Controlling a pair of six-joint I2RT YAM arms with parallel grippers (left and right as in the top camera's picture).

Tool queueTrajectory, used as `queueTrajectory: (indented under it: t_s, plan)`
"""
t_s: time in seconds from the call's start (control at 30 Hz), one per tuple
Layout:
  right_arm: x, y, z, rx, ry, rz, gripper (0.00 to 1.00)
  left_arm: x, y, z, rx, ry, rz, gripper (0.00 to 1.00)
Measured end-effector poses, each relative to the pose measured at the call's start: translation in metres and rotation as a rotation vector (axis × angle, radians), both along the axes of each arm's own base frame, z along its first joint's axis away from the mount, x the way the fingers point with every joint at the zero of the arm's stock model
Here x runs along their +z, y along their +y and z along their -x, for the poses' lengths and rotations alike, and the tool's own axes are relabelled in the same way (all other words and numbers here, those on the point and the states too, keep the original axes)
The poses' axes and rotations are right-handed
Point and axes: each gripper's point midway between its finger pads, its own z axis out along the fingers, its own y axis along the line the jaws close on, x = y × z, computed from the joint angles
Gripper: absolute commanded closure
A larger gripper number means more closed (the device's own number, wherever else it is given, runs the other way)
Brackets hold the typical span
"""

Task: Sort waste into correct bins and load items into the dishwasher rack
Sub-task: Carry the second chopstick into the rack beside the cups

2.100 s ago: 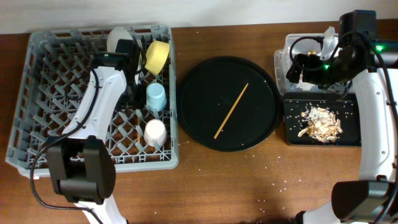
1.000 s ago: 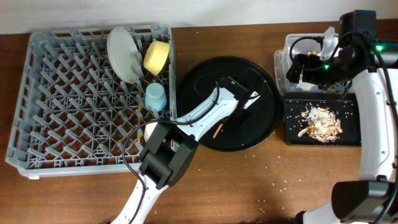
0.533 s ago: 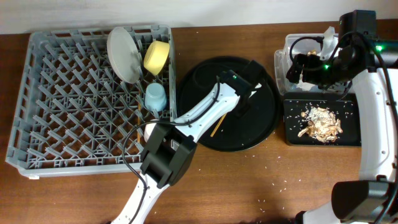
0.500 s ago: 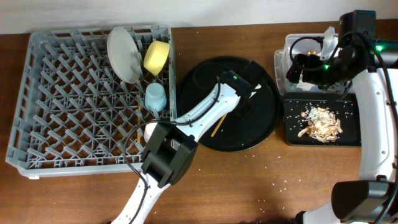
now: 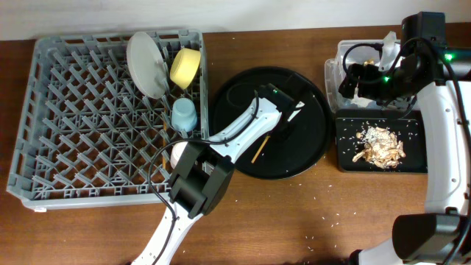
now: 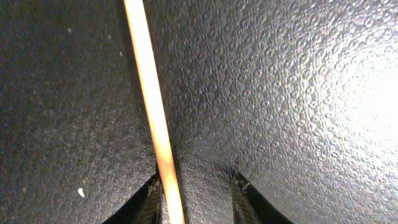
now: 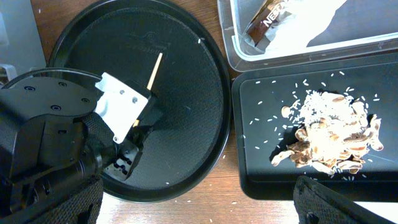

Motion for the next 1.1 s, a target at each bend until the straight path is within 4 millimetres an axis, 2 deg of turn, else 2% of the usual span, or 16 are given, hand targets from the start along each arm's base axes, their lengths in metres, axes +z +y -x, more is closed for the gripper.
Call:
queueTrajectory:
  t_s: [0.17, 0.37, 0.4, 0.43, 0.5, 0.57, 0.6, 0.63, 0.67, 0.7, 0.8, 0.9, 0.97, 1.0, 1.07, 1.1]
  plan:
    - [0.0, 0.0, 0.0, 0.001, 0.0, 0.0, 0.02, 0.0, 0.003, 0.003, 0.014, 0.016, -0.009, 0.99]
    - [0.0, 0.0, 0.0, 0.0, 0.0, 0.0, 0.01, 0.003, 0.012, 0.012, 0.018, 0.067, -0.047, 1.0]
    - [0.0, 0.0, 0.0, 0.0, 0.0, 0.0, 0.02, 0.008, 0.014, 0.012, 0.021, 0.077, -0.054, 1.0]
    - [0.0, 0.0, 0.0, 0.001, -0.001, 0.0, 0.02, 0.022, 0.017, 0.006, 0.033, 0.075, -0.051, 1.0]
    - [0.0, 0.0, 0.0, 0.0, -0.002, 0.0, 0.01, 0.067, 0.028, -0.017, 0.077, 0.03, -0.011, 1.0]
    - [0.0, 0.0, 0.0, 0.0, 0.0, 0.0, 0.01, 0.118, 0.053, -0.039, 0.139, -0.024, 0.034, 1.0]
    - [0.0, 0.0, 0.0, 0.0, 0.001, 0.0, 0.02, 0.135, 0.066, -0.047, 0.168, -0.047, 0.05, 0.99]
    - [0.0, 0.0, 0.0, 0.0, 0.0, 0.0, 0.02, 0.167, 0.094, -0.055, 0.223, -0.08, 0.072, 1.0]
    - [0.0, 0.0, 0.0, 0.0, 0.0, 0.0, 0.02, 0.174, 0.1, -0.059, 0.236, -0.097, 0.081, 1.0]
    - [0.0, 0.0, 0.0, 0.0, 0.0, 0.0, 0.02, 0.198, 0.129, -0.067, 0.292, -0.133, 0.102, 1.0]
    - [0.0, 0.0, 0.0, 0.0, 0.0, 0.0, 0.01, 0.231, 0.173, -0.08, 0.381, -0.202, 0.135, 1.0]
    - [0.0, 0.0, 0.0, 0.0, 0.0, 0.0, 0.02, 0.266, 0.215, -0.069, 0.452, -0.239, 0.137, 1.0]
    - [0.0, 0.0, 0.0, 0.0, 0.0, 0.0, 0.02, 0.27, 0.243, -0.049, 0.497, -0.205, 0.075, 1.0]
    - [0.0, 0.0, 0.0, 0.0, 0.0, 0.0, 0.01, 0.261, 0.261, -0.038, 0.534, -0.159, 0.029, 1.0]
    - [0.0, 0.0, 0.0, 0.0, 0.0, 0.0, 0.02, 0.228, 0.284, -0.033, 0.605, -0.069, -0.038, 1.0]
    - [0.0, 0.0, 0.0, 0.0, 0.0, 0.0, 0.02, 0.204, 0.293, -0.031, 0.631, -0.012, -0.073, 1.0]
